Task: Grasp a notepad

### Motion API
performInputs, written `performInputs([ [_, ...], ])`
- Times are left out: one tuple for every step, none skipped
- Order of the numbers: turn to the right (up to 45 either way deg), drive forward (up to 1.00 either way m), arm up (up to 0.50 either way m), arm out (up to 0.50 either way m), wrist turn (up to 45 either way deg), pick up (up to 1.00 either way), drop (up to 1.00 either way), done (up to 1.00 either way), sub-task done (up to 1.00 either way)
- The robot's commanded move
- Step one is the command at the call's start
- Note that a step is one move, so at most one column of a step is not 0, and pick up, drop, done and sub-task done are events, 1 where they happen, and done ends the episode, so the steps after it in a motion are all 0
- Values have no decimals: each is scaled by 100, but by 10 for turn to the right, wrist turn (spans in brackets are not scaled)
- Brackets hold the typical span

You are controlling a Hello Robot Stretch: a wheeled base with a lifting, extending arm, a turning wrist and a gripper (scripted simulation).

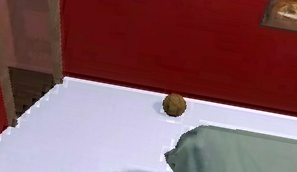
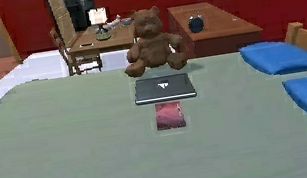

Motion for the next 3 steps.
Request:
performInputs([
  [0,0,50,0,0,0,0,0,0],
  [0,0,38,0,0,0,0,0,0],
  [0,0,0,44,0,0,0,0,0],
])
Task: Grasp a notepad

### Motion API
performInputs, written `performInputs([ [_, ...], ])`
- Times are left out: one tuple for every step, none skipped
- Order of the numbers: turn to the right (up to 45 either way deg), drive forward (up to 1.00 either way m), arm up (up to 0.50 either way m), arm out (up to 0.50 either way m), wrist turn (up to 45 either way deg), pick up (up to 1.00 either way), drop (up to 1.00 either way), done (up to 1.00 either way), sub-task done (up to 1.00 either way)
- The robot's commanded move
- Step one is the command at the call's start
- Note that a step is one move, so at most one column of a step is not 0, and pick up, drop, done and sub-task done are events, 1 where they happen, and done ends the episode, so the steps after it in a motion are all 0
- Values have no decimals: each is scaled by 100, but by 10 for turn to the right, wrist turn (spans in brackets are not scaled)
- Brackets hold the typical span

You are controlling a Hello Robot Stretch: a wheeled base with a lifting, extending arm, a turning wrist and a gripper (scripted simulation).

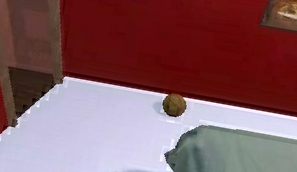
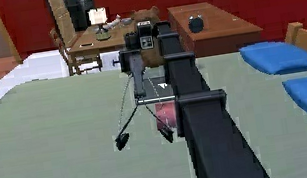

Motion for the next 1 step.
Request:
performInputs([
  [0,0,0,0,450,0,0,0,0],
])
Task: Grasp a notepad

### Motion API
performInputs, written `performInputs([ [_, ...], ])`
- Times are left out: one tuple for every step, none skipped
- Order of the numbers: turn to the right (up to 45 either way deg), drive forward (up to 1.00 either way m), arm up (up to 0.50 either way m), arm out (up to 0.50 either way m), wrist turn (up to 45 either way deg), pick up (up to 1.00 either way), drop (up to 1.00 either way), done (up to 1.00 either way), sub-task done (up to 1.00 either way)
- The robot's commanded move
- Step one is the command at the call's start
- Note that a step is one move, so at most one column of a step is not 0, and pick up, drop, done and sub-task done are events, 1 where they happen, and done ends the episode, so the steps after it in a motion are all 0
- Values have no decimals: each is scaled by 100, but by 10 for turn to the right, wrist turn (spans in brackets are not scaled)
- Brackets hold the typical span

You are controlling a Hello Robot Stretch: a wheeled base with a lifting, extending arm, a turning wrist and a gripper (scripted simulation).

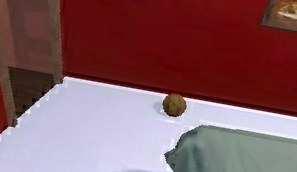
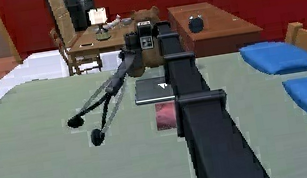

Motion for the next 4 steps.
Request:
performInputs([
  [0,0,0,0,450,0,0,0,0],
  [0,0,0,0,450,0,0,0,0],
  [0,0,0,0,450,0,0,0,0],
  [0,0,0,0,90,0,0,0,0],
])
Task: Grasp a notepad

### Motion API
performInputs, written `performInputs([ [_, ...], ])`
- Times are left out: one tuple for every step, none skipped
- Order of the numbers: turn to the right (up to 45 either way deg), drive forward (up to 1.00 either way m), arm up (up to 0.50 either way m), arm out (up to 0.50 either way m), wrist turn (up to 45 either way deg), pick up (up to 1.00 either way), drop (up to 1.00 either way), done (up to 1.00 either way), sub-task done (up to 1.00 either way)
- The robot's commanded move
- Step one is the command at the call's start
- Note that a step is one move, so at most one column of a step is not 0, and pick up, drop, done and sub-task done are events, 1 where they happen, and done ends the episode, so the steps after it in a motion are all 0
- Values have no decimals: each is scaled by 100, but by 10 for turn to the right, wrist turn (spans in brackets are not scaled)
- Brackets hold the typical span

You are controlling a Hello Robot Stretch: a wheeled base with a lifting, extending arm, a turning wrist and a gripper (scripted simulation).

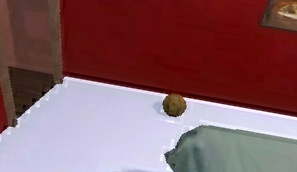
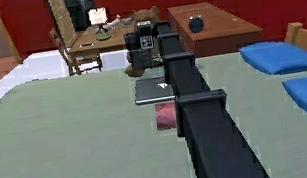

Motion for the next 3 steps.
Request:
performInputs([
  [0,0,-30,0,0,0,0,0,0],
  [0,0,0,0,0,100,0,0,0],
  [0,0,10,0,0,0,0,0,0],
])
